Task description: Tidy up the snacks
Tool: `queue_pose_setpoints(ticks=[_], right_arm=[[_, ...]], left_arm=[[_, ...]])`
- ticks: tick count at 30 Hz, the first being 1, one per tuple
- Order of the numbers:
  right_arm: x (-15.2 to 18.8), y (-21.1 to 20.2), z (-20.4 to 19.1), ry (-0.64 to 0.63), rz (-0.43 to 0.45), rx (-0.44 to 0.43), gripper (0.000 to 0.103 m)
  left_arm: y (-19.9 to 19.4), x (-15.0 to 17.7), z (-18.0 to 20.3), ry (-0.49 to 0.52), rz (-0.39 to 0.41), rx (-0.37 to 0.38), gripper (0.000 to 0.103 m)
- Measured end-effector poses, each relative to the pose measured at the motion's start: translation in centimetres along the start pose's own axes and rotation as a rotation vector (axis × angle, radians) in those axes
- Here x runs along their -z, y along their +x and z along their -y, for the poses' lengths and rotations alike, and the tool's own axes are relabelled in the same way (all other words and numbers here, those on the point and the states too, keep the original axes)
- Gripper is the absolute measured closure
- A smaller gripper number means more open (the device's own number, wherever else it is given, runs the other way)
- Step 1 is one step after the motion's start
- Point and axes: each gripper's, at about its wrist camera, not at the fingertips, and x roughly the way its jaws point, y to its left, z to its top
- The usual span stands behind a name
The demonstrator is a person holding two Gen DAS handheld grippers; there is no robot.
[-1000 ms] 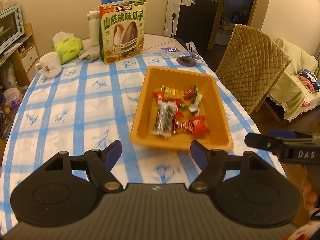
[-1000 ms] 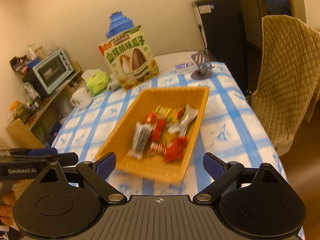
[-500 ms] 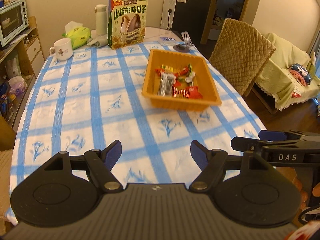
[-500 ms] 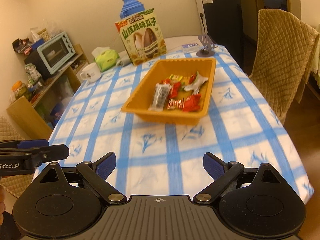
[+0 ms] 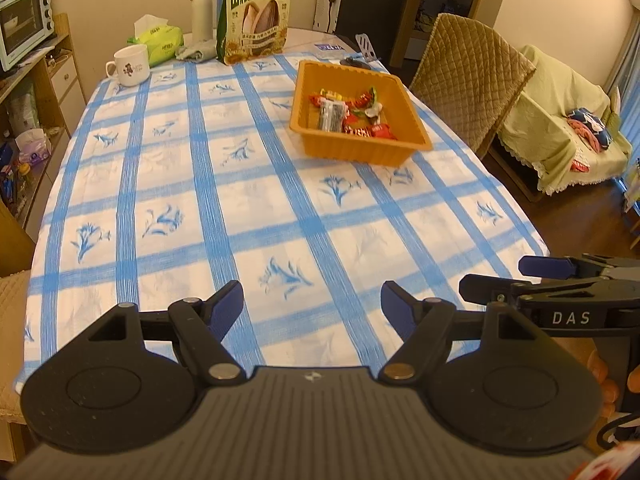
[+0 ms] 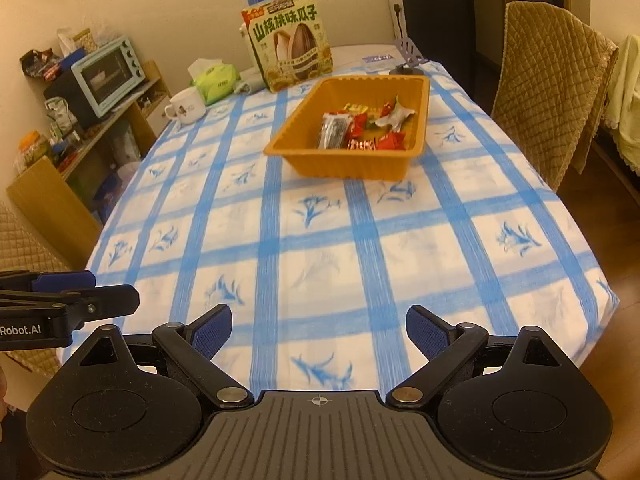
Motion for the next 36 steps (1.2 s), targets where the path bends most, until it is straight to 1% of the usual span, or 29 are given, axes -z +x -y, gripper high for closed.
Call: queue_pose_setpoints(ticks=[7,15,36], right_arm=[[1.3,-0.5,-1.4,-0.013,-0.018,0.005,0.01],[1.7,-0.5,-2.2,-0.015,-0.026,0.008,0.01],[1.6,-0.1,-2.4,-0.017,-0.028,0.014,0.01]], left_arm=[[-0.4,1.4,-0.3,0.004,-0.018,0.011,0.029],[-0.5,2.0,-1.0,-0.002,-0.024,0.013,0.029],[-0.4,1.8,-1.3,-0.002,-0.022,0.021,0.029]])
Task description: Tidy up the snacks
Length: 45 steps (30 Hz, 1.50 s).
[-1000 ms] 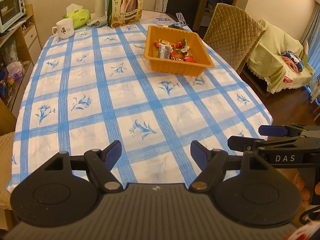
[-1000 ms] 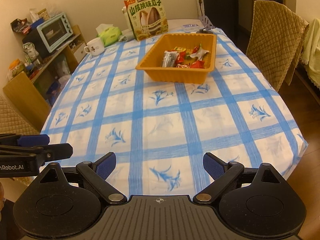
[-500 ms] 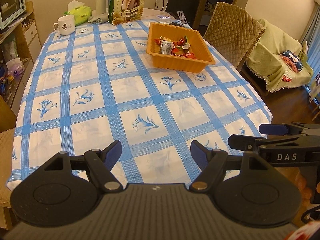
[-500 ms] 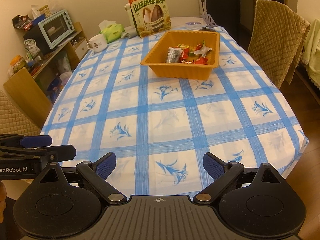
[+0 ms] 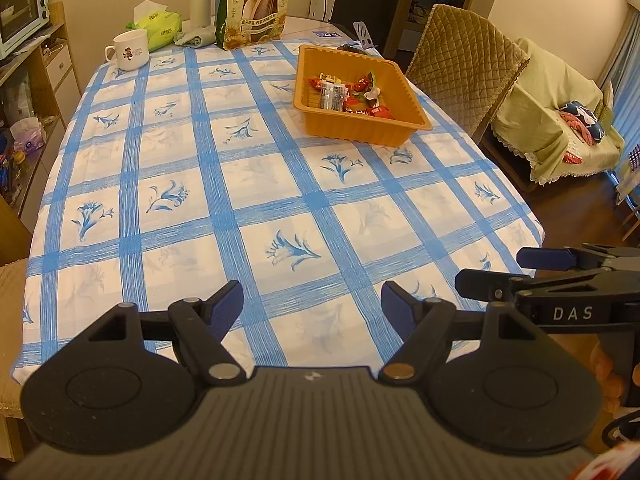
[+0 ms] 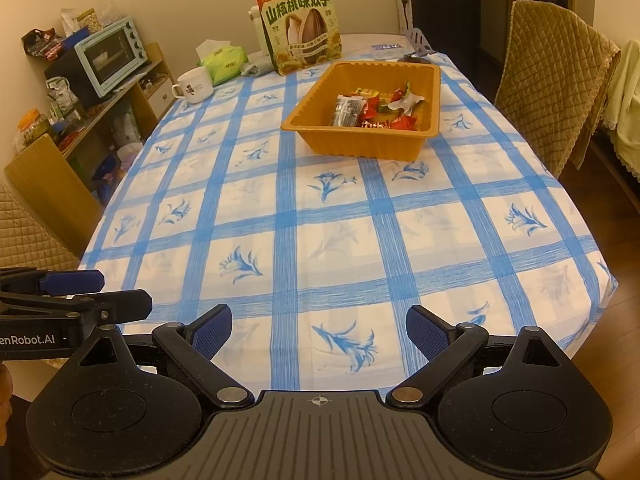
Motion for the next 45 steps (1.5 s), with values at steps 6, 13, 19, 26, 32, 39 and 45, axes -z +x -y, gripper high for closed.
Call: queue_pose_setpoints(ticks=[6,13,19,26,32,39,45], right_arm=[[-0.09,0.08,-0.04,0.0,-0.001,0.001,0.01],[-0.19,0.15,-0.1,0.0,-0.001,0.002,0.01],[-0.2,0.17,-0.11,0.001,-0.002,0.002,0.01],[-0.26,0.24,-0.09,0.0,-0.002,0.002,0.01],[-0.26,0.22,-0.14,0.0,-0.002,0.002,0.01],[-0.3,0.23,-0.12,0.0,-0.002,0.002,0.01],[-0.37,0.32,-0.05,0.002,-0.003,0.002,0.01]], left_arm=[[0.01,-0.01,-0.05,-0.001,-0.001,0.001,0.029],[0.06,-0.04,-0.09,-0.001,-0.001,0.001,0.029],[0.11,-0.07,-0.14,-0.001,-0.001,0.001,0.029],[0.13,-0.11,-0.18,-0.001,-0.001,0.001,0.029],[0.14,-0.15,-0.19,-0.001,-0.001,0.001,0.029],[0.2,-0.21,-0.19,-0.001,-0.001,0.002,0.029],[0.24,-0.26,-0.18,-0.002,-0.001,0.002,0.029]])
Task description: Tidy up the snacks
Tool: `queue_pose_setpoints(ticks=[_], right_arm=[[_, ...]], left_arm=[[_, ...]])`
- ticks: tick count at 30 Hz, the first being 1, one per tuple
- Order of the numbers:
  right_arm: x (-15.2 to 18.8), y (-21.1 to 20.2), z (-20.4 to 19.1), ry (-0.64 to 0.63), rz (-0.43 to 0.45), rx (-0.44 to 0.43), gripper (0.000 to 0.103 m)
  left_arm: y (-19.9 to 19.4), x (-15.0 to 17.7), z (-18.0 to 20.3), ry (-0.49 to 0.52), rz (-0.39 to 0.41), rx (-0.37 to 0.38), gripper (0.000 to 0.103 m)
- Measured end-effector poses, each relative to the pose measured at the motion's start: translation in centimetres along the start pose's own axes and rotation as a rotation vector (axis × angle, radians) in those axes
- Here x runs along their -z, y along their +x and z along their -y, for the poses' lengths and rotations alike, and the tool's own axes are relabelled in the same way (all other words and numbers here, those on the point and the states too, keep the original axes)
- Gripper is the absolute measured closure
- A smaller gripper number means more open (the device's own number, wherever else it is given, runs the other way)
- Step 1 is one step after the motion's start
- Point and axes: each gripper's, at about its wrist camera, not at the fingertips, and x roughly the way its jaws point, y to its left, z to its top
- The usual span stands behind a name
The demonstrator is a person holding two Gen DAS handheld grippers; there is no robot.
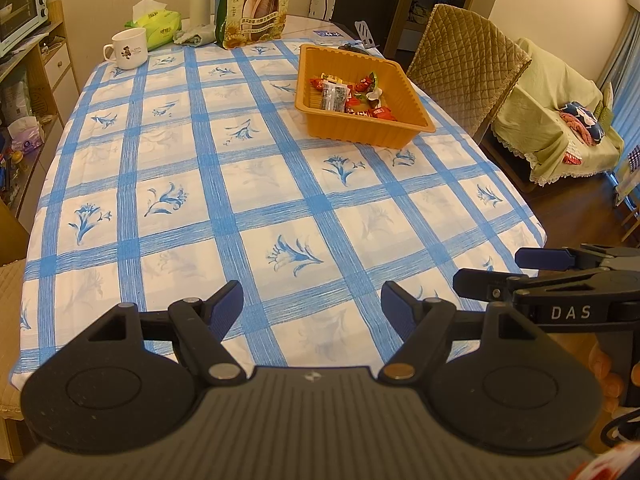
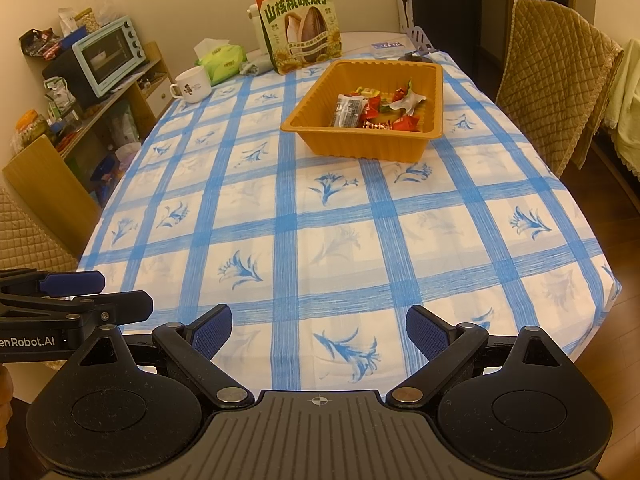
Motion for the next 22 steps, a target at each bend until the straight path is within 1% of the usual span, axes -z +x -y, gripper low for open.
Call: queue_pose_setpoints(ticks=[16,22], right_arm=[[-0.5,0.7,0.4,-0.005,-0.003,-0.005,0.01],[-1.7,1.6,1.0,-0.01,-0.008,-0.013,0.01]], left_arm=[[0.5,-0.5,0.1,-0.01,0.003,-0.004,0.029],[1.5,-1.8,0.2,-0.022,-0.004,-0.012,0.029]])
